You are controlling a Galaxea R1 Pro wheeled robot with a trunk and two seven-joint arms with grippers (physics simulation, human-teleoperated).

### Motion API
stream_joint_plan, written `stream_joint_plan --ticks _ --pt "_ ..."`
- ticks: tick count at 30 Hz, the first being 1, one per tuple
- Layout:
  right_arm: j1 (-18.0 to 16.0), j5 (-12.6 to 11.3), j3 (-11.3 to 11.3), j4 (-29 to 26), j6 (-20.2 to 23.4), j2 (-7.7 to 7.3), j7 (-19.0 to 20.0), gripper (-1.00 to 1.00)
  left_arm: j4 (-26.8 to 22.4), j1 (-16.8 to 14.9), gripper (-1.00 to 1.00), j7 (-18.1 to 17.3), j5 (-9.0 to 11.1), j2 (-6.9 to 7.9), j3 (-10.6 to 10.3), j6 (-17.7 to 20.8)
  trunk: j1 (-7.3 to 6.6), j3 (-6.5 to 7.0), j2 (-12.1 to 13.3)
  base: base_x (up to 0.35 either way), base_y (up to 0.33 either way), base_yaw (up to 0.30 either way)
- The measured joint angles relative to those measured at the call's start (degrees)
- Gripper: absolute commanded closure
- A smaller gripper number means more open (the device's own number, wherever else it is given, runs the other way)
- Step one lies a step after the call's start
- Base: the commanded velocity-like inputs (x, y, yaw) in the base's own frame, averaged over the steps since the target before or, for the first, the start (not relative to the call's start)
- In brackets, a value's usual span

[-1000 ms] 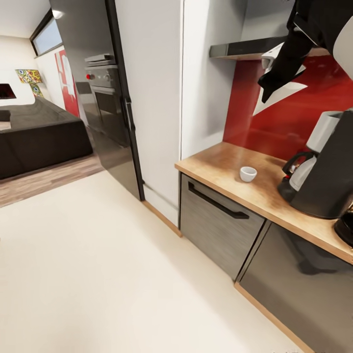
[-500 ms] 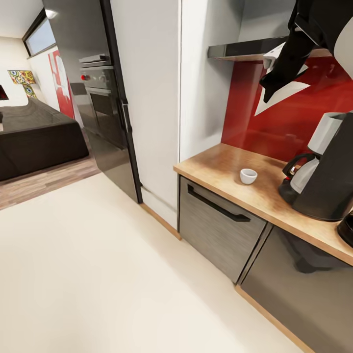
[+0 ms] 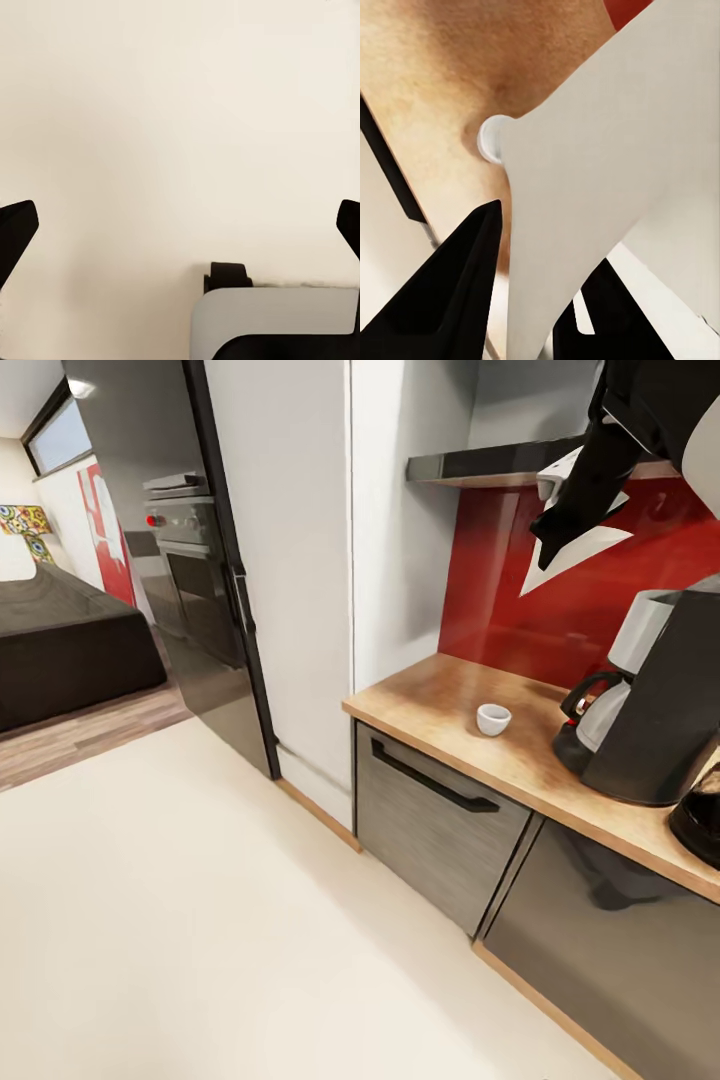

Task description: Set up a coffee station on the kitchen countertop: keep the coffee maker on the countertop, move the bottle of coffee from the kitchen shelf to the counter next to the coffee maker, place a paper coffee filter on top of the coffee maker, put the saucer next to the coffee maker with the coffee cup on the saucer, and place the electric kettle next to the coffee maker.

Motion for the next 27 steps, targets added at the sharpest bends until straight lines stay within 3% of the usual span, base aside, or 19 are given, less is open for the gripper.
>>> stream_joint_plan --ticks 8,18,27 --pt "0.00 0.00 0.04 -0.01 0.01 0.00 0.00 1.00 0.00 0.00 -1.00 0.00 0.00 0.00 0.00 0.00 0.01 0.05 0.00 0.106 0.057 -0.033" --pt "-0.01 -0.01 -0.02 0.01 0.01 0.00 0.01 1.00 0.02 -0.01 -1.00 0.00 0.00 0.00 -0.01 -0.01 0.02 0.05 0.00 0.006 0.003 -0.217" --pt "-0.15 0.15 0.50 -0.08 0.07 0.20 -0.07 1.00 0.08 0.00 -1.00 0.00 0.00 0.00 0.00 0.00 0.02 0.05 0.00 0.000 0.000 -0.046"
